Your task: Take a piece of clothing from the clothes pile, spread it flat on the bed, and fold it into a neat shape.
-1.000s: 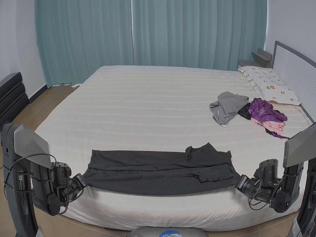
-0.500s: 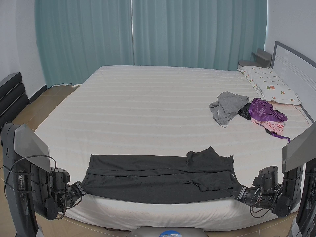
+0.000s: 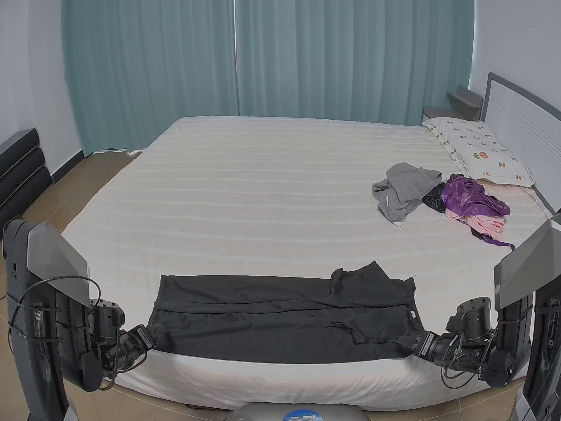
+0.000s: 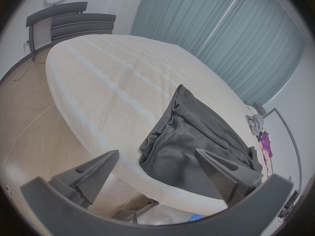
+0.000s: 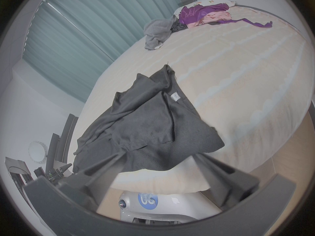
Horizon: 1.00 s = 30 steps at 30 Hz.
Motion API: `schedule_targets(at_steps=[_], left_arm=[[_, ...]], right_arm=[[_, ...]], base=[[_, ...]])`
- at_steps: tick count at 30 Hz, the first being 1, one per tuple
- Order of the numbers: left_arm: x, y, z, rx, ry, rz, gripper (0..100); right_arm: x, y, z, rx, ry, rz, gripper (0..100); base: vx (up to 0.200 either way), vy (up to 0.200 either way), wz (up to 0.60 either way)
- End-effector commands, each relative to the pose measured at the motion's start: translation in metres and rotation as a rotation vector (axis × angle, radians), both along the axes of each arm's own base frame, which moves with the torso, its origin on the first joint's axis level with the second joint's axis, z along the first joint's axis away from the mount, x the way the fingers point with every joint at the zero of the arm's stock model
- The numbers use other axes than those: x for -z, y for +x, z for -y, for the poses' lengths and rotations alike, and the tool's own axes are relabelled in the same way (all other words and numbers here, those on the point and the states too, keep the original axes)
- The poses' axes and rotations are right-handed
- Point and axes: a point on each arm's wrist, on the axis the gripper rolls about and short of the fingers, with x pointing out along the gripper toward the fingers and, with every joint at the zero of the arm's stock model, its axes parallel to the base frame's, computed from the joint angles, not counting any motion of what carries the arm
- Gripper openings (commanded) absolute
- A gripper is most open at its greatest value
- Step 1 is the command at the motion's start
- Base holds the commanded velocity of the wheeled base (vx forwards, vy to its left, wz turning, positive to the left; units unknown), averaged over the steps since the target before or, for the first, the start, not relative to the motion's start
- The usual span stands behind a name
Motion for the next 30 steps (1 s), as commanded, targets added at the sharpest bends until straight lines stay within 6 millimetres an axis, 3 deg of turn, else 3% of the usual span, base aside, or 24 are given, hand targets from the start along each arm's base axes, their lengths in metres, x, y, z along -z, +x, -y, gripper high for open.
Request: schedule_targets(at_steps=[1,8,14,19,30], left_arm=[[-0.013,0.003,-0.004,-0.004,-0.015,0.055,100],[-0.033,0.007,-0.011,-0.026,-0.034,0.147,100],[-0.032,0.011,-0.013,-0.038,-0.034,0.156,100],[-0.03,0.014,-0.024,-0.08,-0.041,0.163,100],[-0.025,0.017,-0.024,-0.083,-0.041,0.154,100]], right_arm=[[-0.013,0.002,0.007,0.034,0.012,0.059,100],[-0.028,0.01,0.022,0.101,0.016,0.144,100],[-0.039,0.017,0.031,0.143,0.021,0.205,100],[-0.037,0.02,0.032,0.149,0.023,0.206,100],[-0.027,0.022,0.03,0.139,0.025,0.17,100]], base=[[0.0,0.0,0.0],[0.0,0.0,0.0],[0.0,0.0,0.0],[0.0,0.0,0.0],[0.0,0.164,0.0]])
